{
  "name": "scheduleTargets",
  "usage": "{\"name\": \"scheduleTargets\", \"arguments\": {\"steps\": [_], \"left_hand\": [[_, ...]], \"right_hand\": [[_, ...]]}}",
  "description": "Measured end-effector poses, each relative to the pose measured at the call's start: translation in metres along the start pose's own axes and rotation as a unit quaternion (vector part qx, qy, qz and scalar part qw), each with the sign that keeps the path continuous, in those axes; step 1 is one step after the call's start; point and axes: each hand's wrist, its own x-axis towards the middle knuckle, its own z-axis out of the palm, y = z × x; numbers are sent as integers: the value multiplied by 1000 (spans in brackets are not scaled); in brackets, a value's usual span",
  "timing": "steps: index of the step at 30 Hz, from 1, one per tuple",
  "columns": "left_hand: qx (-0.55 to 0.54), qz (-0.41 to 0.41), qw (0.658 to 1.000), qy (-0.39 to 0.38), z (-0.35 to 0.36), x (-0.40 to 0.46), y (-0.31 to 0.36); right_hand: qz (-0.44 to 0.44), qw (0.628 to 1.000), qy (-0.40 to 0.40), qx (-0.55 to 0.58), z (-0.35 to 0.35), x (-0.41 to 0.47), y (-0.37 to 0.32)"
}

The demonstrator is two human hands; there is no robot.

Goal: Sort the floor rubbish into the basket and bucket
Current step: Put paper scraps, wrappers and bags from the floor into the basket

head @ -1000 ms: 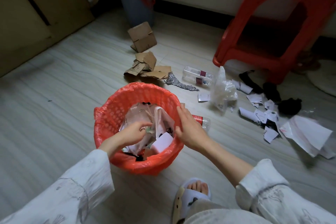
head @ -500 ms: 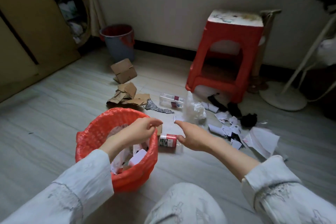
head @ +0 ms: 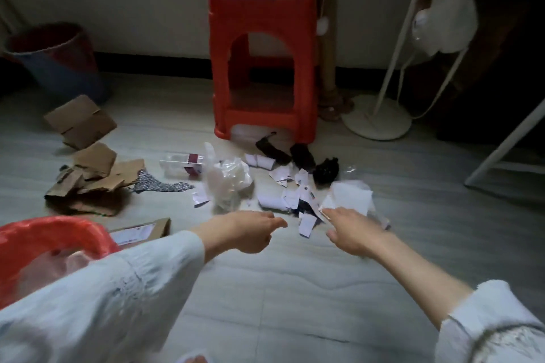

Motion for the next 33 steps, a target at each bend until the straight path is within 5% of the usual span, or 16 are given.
{"name": "scheduleTargets", "arguments": {"steps": [7, 13, 21, 27, 33], "left_hand": [[-112, -31, 993, -28, 61, 114, -17], [-189, -42, 980, -57, 123, 139, -30], [-302, -52, 951, 33, 140, 140, -10], [-438, -128, 886, 80, 148, 137, 22], [-643, -171, 746, 8, 163, 117, 22]], "right_hand": [[118, 991, 64, 9, 66, 76, 82], [132, 989, 69, -9, 114, 129, 94], [176, 958, 180, 138, 151, 94, 88], [96, 911, 251, 311, 197, 25, 58], [2, 915, 216, 341, 218, -10, 39]]}}
